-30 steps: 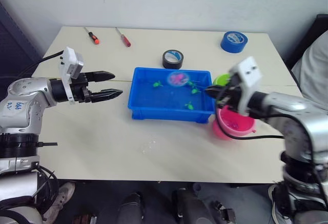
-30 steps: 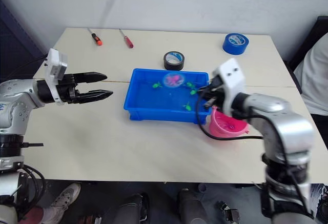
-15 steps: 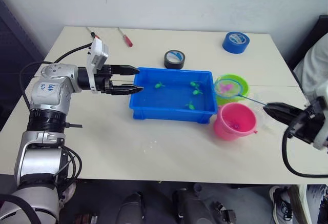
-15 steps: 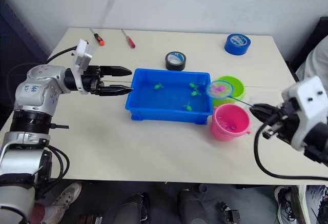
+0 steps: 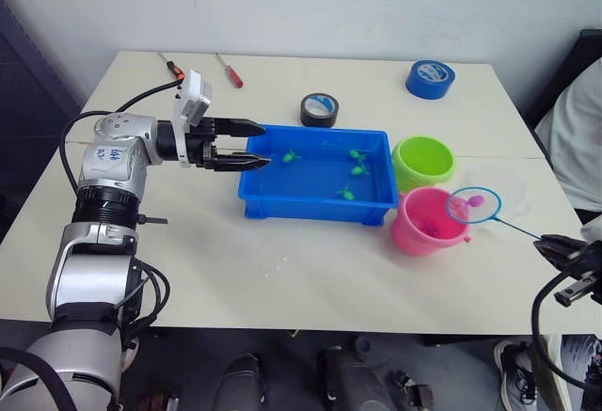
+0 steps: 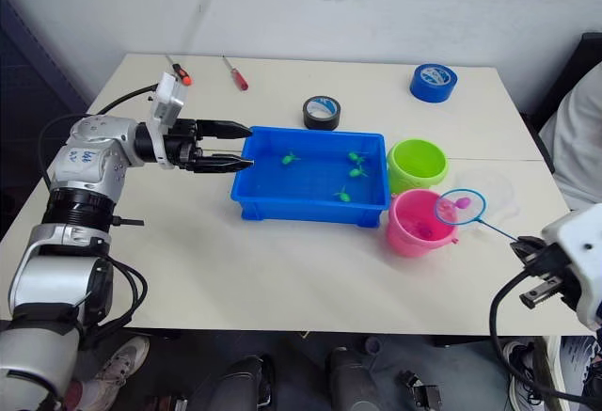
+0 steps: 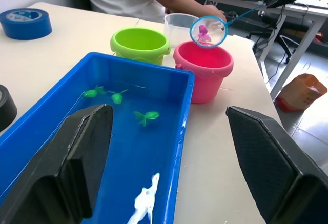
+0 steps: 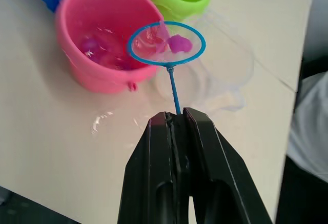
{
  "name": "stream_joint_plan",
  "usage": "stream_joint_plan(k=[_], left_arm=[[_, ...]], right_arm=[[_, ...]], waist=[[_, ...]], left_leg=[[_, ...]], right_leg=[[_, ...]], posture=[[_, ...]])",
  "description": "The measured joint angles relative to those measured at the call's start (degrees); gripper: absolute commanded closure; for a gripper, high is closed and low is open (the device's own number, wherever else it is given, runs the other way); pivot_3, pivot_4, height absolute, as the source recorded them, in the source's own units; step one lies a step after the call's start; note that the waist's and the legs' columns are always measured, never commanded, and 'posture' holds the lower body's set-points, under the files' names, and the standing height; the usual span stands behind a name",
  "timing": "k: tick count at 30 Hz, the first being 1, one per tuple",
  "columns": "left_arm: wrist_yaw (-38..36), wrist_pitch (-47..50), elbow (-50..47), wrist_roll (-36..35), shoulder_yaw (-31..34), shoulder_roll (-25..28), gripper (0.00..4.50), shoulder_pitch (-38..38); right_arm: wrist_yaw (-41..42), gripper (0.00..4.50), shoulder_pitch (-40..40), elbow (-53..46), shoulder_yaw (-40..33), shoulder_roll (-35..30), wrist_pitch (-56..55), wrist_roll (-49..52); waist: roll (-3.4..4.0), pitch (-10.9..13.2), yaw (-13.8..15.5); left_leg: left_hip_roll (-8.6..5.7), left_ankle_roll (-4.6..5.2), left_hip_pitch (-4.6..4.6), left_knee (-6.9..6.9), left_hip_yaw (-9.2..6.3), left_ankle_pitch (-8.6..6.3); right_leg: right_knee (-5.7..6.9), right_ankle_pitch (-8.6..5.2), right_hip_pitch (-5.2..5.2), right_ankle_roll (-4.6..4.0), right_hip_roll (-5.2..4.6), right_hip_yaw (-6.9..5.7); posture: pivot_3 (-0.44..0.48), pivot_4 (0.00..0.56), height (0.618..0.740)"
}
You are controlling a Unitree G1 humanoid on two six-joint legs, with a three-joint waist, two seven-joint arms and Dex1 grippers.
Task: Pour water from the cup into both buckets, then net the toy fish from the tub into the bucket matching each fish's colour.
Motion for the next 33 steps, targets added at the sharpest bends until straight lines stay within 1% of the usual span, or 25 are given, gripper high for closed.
stream_joint_plan(k=[3, 8, 10, 19, 28, 33], left_arm=[[-0.5, -0.9, 2.0, 0.5, 0.0, -0.8, 0.63, -0.5], [-1.0, -1.8, 2.6, 1.2, 0.1, -1.3, 0.63, -0.5], [-1.0, -1.9, 3.1, 1.2, 0.1, -1.6, 0.63, -0.5], [-1.0, -2.2, 3.6, 1.3, 0.2, -1.8, 0.63, -0.5], [-1.0, -2.2, 3.6, 1.3, 0.2, -1.9, 0.63, -0.5], [-1.0, -2.2, 3.6, 1.3, 0.3, -1.9, 0.63, -0.5]], right_arm=[[-0.7, 4.5, 2.8, 0.0, 3.5, -1.4, -7.5, -6.6], [-0.4, 4.5, 7.0, -0.1, 6.5, -3.7, -18.2, -17.7], [-0.3, 4.5, 8.5, 0.1, 7.1, -5.8, -23.9, -23.9], [0.9, 4.5, 8.3, 1.2, 8.1, -6.2, -41.8, -39.6], [1.3, 4.5, 7.5, 4.4, 8.0, -3.2, -51.9, -49.7], [1.6, 4.5, 4.3, 4.7, 8.0, -0.6, -53.5, -49.9]], waist=[[0.0, 0.0, 0.1], [-0.01, 0.0, 0.2], [-0.01, 0.0, 0.1], [-0.02, 0.0, 0.2], [-0.02, 0.0, 0.3], [-0.02, 0.0, 0.2]], left_leg=[[0.01, -0.01, -0.01, 0.02, -0.01, 0.0], [0.03, -0.01, -0.01, 0.03, -0.01, 0.0], [0.04, -0.02, 0.01, 0.06, 0.0, 0.01], [0.03, -0.06, 0.01, 0.12, 0.0, 0.03], [0.03, -0.08, 0.06, 0.2, 0.04, 0.04], [0.04, -0.1, 0.11, 0.24, 0.08, 0.06]], right_leg=[[0.01, 0.01, 0.0, 0.01, 0.33, 0.07], [0.02, 0.01, 0.0, 0.02, 0.37, 0.26], [0.04, 0.01, 0.0, 0.02, 0.38, 0.26], [0.12, 0.01, 0.0, 0.02, 0.38, 0.25], [0.28, 0.01, 0.0, 0.01, 0.38, 0.24], [0.38, 0.01, 0.01, 0.01, 0.38, 0.23]], posture=[[0.0, 0.15, 0.734], [0.0, 0.15, 0.734], [0.0, 0.15, 0.734], [0.0, 0.15, 0.734], [0.0, 0.15, 0.734], [0.0, 0.15, 0.734]])
